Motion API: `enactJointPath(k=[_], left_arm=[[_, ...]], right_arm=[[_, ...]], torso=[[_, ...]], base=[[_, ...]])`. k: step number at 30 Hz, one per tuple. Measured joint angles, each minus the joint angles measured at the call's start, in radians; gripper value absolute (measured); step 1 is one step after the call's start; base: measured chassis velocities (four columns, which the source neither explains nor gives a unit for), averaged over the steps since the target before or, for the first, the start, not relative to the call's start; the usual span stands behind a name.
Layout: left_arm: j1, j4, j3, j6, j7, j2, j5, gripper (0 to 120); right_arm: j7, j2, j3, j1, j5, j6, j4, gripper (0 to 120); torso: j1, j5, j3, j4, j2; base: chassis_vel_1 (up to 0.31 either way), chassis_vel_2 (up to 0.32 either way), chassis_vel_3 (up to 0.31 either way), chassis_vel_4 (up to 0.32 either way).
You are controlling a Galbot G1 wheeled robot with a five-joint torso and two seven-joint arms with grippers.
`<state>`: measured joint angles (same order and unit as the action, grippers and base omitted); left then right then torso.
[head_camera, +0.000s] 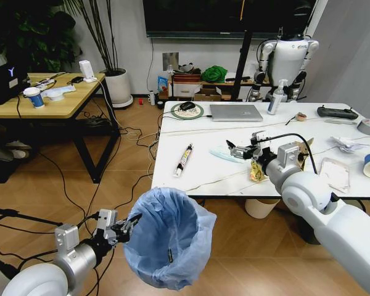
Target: Pick up the trash bin and place the trash from the table into it.
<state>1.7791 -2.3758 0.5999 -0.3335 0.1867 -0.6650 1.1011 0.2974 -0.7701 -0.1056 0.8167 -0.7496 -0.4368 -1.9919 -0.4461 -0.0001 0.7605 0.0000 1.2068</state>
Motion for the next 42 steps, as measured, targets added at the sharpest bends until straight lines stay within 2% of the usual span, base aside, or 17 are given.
enactJointPath(k=[4,7,9,11,13,16,19,21,26,32,42], left_arm=[[-0.002,-0.001,-0.003,0.000,0.000,-0.004,-0.001,0],[0.000,0.000,-0.006,0.000,-0.001,-0.004,-0.002,0],[-0.003,0.003,-0.010,0.001,-0.002,0.001,-0.001,0],[-0.011,0.006,-0.010,0.001,-0.002,0.007,0.004,0],[-0.012,0.008,-0.010,0.001,-0.002,0.009,0.006,0],[-0.014,0.013,-0.008,0.001,-0.002,0.010,0.009,0],[-0.014,0.018,-0.008,0.001,-0.002,0.008,0.009,0],[-0.014,0.018,-0.008,0.001,-0.002,0.008,0.009,0],[-0.019,0.024,-0.007,0.002,-0.002,0.005,0.011,0],[-0.018,0.026,-0.004,0.003,-0.002,0.005,0.013,0],[-0.018,0.027,-0.002,0.003,-0.002,0.004,0.016,0]], right_arm=[[0.010,-0.018,0.008,-0.002,-0.074,-0.042,0.012,100],[0.040,-0.046,0.007,-0.013,-0.142,-0.102,0.030,100],[0.078,-0.083,-0.003,-0.041,-0.209,-0.184,0.068,100],[0.071,-0.109,-0.002,-0.077,-0.228,-0.206,0.115,100],[0.046,-0.119,0.001,-0.093,-0.228,-0.208,0.137,100],[-0.013,-0.149,0.010,-0.132,-0.226,-0.232,0.193,94],[-0.024,-0.179,0.033,-0.167,-0.211,-0.257,0.251,98],[-0.025,-0.182,0.036,-0.170,-0.207,-0.259,0.257,99],[-0.076,-0.225,0.064,-0.213,-0.136,-0.279,0.375,100],[-0.173,-0.250,0.066,-0.234,-0.064,-0.266,0.468,100],[-0.207,-0.268,0.072,-0.248,-0.008,-0.239,0.527,100]], torso=[[0.000,0.0001,0.000,-0.0001,0.000],[0.000,0.0001,0.000,-0.0001,0.000],[0.000,0.0000,0.000,0.0001,0.000],[0.000,0.0000,0.000,-0.0001,0.000],[0.000,-0.0001,0.000,-0.0001,0.000],[0.000,0.0000,0.000,0.0001,0.000],[0.000,-0.0001,0.000,0.0001,0.000],[0.000,-0.0001,0.000,0.0001,0.000],[0.000,-0.0001,0.000,0.0000,0.000],[0.000,0.0000,0.000,-0.0001,0.000],[0.000,0.0000,0.000,0.0001,0.000]], base=[[0.000,0.000,0.000,0.000],[0.000,0.000,0.000,0.000],[0.000,0.000,0.000,0.000],[0.000,0.000,0.000,0.000],[0.000,0.000,0.000,0.000],[0.000,0.000,0.000,0.000],[0.000,0.000,0.000,0.000],[0.000,0.000,0.000,0.000],[0.000,0.000,0.000,0.000],[0.000,0.000,0.000,0.000],[0.000,0.000,0.000,0.000]])
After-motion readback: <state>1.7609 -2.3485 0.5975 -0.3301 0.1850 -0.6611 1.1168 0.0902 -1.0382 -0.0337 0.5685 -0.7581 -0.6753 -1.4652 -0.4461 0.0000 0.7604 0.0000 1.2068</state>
